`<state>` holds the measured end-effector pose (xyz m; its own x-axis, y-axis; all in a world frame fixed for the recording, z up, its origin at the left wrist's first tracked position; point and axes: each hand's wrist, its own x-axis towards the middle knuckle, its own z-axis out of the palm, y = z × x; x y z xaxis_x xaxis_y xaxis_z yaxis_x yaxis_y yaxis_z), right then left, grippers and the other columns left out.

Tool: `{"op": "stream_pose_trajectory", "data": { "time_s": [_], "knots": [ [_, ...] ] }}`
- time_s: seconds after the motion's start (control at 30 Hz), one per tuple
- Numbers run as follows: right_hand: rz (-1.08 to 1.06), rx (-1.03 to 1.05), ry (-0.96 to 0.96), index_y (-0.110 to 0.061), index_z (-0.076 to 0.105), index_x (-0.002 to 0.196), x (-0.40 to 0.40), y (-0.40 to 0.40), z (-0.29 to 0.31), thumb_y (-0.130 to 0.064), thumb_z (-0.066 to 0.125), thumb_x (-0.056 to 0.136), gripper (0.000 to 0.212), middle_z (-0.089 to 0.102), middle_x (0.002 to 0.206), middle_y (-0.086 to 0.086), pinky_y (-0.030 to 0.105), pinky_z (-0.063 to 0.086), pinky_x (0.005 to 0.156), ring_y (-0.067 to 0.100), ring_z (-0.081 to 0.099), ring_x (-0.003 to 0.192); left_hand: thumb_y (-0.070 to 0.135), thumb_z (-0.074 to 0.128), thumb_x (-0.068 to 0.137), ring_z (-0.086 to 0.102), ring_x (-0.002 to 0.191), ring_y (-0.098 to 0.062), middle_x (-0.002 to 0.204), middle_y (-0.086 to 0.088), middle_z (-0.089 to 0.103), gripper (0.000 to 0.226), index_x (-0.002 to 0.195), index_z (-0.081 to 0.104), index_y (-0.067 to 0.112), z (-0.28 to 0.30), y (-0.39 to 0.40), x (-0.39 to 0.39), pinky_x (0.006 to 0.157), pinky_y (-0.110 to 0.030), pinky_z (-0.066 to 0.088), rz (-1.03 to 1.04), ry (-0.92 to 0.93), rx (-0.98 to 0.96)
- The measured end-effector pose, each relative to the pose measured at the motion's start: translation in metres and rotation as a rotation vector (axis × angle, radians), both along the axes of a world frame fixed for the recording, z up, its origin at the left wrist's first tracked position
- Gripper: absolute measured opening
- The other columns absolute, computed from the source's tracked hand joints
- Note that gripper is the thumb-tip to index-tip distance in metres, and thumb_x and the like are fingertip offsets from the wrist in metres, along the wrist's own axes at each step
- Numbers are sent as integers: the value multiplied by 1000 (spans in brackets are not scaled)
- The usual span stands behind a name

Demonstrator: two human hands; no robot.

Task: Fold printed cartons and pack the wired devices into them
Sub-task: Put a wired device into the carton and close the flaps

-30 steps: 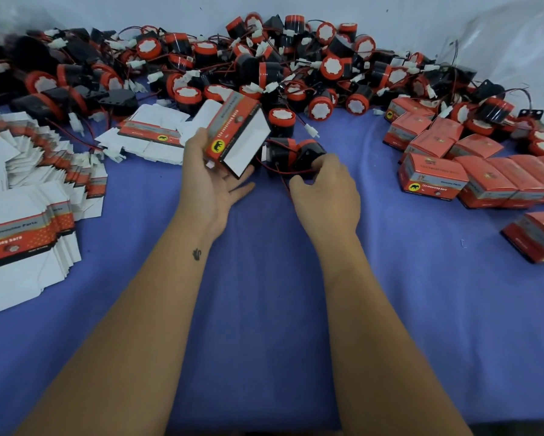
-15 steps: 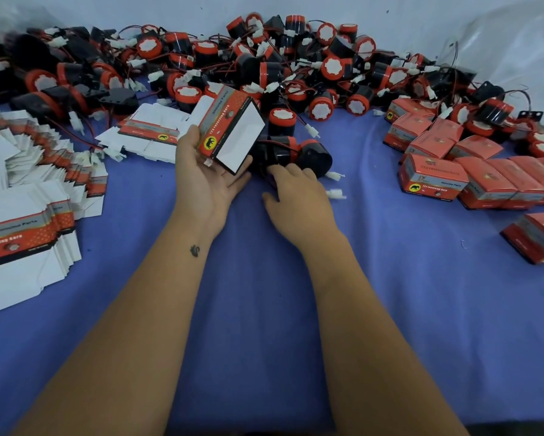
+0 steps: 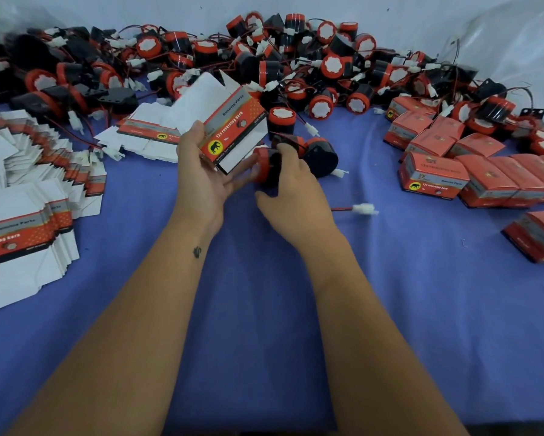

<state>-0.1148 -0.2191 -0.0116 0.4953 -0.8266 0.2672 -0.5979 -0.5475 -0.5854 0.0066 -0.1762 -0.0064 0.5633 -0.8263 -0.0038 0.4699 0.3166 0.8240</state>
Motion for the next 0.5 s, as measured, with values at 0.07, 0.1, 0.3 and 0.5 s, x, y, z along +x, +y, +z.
{"op": "stream_pose_trajectory", "data": {
  "time_s": [0.07,0.1,0.3,0.5],
  "knots": [
    [-42,-3,-6,-16,34,142,0,-1,-1,-22,66,86,65,48,123,11,43,50,82,30,52,103,48,33,101,73,90,-31,105,-9,75,46,113,66,18,0,0,-1,70,-36,59,-66,-63,71],
    [-61,-22,6,-14,38,137,0,-2,-2,-24,66,85,60,48,120,11,44,50,81,30,52,101,50,32,101,73,81,-27,98,-6,76,48,103,70,22,0,0,-3,64,-31,55,-99,-99,98],
    [-112,-52,8,-23,45,138,-4,-7,-3,-32,59,94,48,42,115,9,41,48,84,30,47,101,46,37,101,65,64,-18,86,-2,75,41,96,69,21,-3,0,2,57,-25,44,-40,-134,81],
    [-224,125,-388,-21,51,119,-9,-11,2,-31,66,89,35,59,108,-1,36,51,78,15,58,95,55,55,78,66,65,-25,86,-9,71,47,91,77,15,1,10,14,58,-28,51,-315,-44,3]
  ]
}}
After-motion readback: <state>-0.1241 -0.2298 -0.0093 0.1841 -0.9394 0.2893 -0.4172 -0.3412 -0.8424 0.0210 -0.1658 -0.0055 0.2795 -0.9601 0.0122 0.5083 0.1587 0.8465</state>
